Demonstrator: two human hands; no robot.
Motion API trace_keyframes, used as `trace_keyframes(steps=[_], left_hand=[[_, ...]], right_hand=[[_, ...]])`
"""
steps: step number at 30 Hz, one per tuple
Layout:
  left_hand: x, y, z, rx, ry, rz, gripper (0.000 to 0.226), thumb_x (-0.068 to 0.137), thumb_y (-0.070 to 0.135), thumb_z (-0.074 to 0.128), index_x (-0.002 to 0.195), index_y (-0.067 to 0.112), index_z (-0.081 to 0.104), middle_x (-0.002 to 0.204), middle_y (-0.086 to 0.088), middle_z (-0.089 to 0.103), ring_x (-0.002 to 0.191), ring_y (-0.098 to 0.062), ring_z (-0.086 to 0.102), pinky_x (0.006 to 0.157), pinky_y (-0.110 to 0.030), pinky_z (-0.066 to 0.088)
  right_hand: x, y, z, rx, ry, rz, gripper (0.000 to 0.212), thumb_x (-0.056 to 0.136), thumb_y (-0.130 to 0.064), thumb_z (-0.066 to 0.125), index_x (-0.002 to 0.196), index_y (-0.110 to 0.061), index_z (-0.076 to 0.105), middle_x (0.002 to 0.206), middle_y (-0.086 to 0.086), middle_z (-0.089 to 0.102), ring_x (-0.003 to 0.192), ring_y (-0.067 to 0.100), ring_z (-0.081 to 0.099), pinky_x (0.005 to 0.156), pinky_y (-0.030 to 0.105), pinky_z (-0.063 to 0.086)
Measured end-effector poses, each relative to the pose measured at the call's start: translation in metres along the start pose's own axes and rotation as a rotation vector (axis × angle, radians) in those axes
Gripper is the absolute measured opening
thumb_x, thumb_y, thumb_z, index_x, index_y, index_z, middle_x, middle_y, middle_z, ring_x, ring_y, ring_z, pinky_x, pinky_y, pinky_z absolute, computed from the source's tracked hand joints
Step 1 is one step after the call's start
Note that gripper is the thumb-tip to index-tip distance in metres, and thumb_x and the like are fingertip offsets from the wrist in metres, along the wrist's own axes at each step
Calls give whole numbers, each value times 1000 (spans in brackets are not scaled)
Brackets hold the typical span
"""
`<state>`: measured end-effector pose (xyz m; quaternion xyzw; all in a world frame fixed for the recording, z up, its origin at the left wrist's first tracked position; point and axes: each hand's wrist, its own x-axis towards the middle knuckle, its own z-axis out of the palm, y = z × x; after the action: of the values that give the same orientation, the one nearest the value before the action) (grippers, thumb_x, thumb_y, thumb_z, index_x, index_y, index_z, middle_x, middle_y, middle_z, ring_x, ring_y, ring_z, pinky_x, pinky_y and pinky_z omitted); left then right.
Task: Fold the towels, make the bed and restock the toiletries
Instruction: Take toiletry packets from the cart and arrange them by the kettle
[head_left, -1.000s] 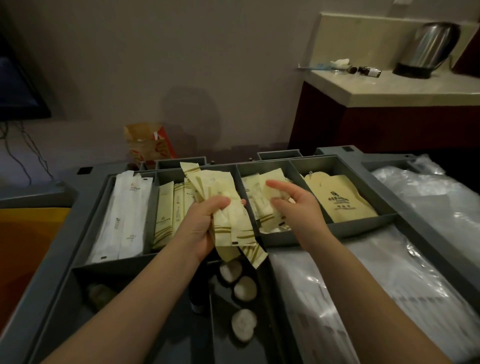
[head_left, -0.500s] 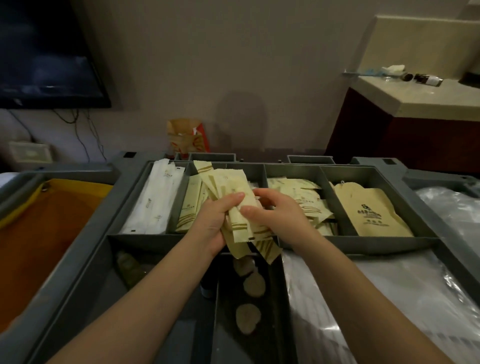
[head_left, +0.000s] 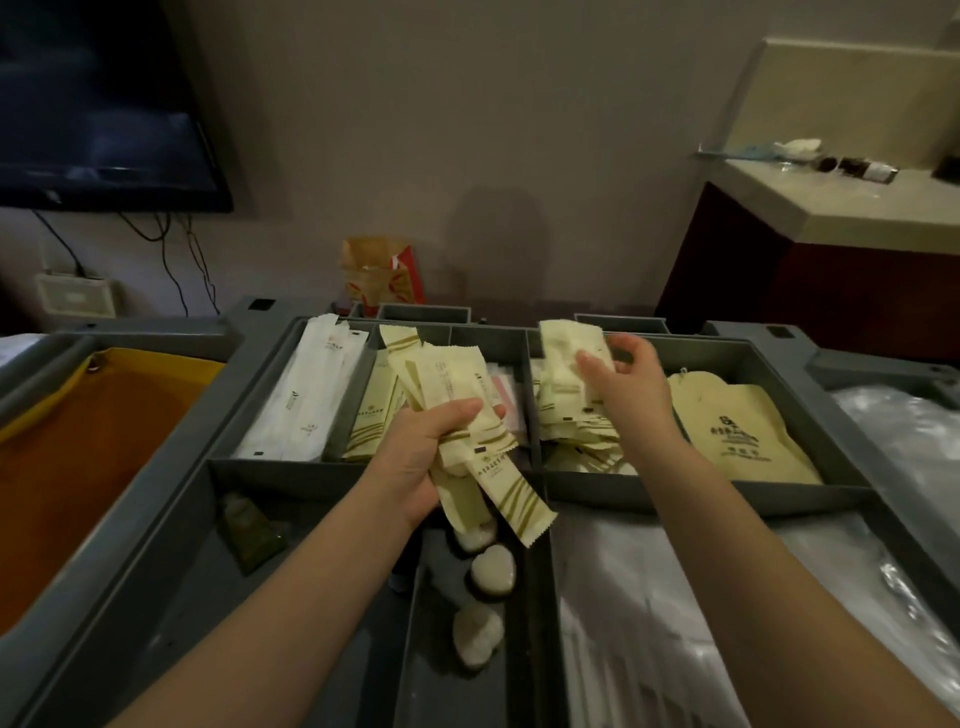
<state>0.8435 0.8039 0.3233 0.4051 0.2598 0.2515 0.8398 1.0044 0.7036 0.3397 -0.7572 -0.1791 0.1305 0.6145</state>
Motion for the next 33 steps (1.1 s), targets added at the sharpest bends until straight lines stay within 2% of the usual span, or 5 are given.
trace_keyframes(steps=[6, 15, 26, 30, 33], left_hand=[[4, -2, -3, -64, 58, -34, 23, 84, -2, 58, 105, 6, 60, 97, -20, 71, 83, -26, 72, 69, -43, 59], [-4, -6, -2, -114, 25, -54, 21, 86, 3, 58, 106, 10, 63, 99, -16, 72, 86, -32, 71, 71, -46, 59], [-8, -3, -4, 31, -11, 14, 31, 85, -1, 58, 115, 5, 60, 99, -15, 70, 88, -26, 69, 74, -41, 57], [-6, 0, -9, -47, 16, 14, 24, 87, -1, 57, 107, 11, 59, 94, -10, 69, 83, -20, 72, 66, -37, 59], [-6, 1, -10, -74, 48, 26, 20, 88, 3, 59, 104, 14, 60, 89, -7, 70, 76, -17, 72, 60, -32, 58]], right_hand=[[33, 15, -4, -710, -79, -58, 52, 97, -46, 43, 142, -22, 38, 148, 10, 30, 133, 31, 33, 107, 45, 35], [-58, -3, 30, -384, -560, -127, 58, 77, -48, 71, 128, -37, 45, 101, -13, 59, 86, 4, 59, 67, 20, 51], [-49, -4, 29, -39, -389, 71, 6, 93, -17, 58, 95, -19, 63, 81, -3, 65, 75, 10, 62, 61, 21, 54], [-11, -2, 12, 57, -157, 185, 27, 97, -24, 53, 117, -8, 59, 87, 1, 65, 75, 12, 60, 64, 24, 50], [3, 14, -2, -481, -5, 67, 59, 93, -44, 53, 141, -13, 38, 131, 7, 53, 116, 25, 54, 94, 44, 49]])
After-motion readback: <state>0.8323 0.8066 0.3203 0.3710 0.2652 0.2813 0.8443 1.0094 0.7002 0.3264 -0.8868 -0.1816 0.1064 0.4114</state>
